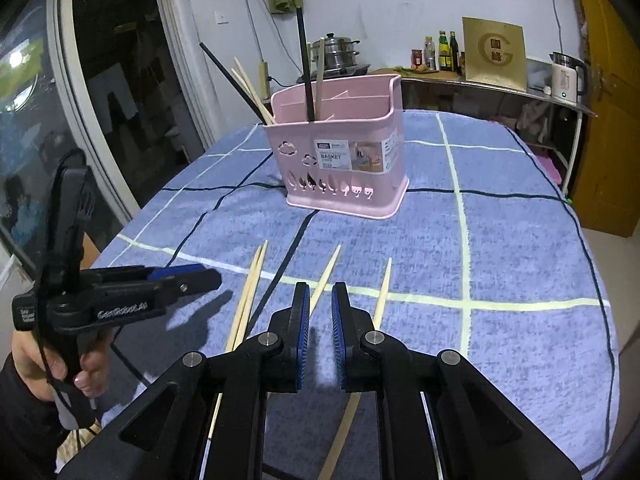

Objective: Organize utensils
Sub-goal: 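Withdraw both open tools back over the remaining wooden chopsticks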

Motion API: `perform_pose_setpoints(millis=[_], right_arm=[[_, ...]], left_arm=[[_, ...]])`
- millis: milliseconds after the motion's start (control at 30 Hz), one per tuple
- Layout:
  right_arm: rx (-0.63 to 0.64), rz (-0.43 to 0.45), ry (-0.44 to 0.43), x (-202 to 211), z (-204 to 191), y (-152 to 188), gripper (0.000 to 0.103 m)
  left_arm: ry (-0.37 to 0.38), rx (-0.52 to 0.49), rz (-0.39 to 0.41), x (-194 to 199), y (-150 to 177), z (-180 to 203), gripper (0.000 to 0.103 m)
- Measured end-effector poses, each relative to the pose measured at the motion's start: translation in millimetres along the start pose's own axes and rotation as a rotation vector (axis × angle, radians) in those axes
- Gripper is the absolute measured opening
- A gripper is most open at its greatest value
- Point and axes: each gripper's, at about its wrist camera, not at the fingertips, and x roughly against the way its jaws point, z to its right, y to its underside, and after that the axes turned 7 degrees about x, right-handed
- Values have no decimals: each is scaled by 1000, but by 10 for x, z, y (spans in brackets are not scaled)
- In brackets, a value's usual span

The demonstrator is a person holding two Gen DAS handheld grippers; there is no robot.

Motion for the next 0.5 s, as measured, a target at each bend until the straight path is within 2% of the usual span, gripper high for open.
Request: perform_pose_setpoints(millis=[267, 500], right_arm=[[-2, -14, -11, -90, 11, -20, 11], [-14, -19, -13, -140, 66, -1, 11]], left_arm=[[-63, 49, -23, -309, -169, -12, 27], [-93, 38, -1, -421, -262, 12, 27]])
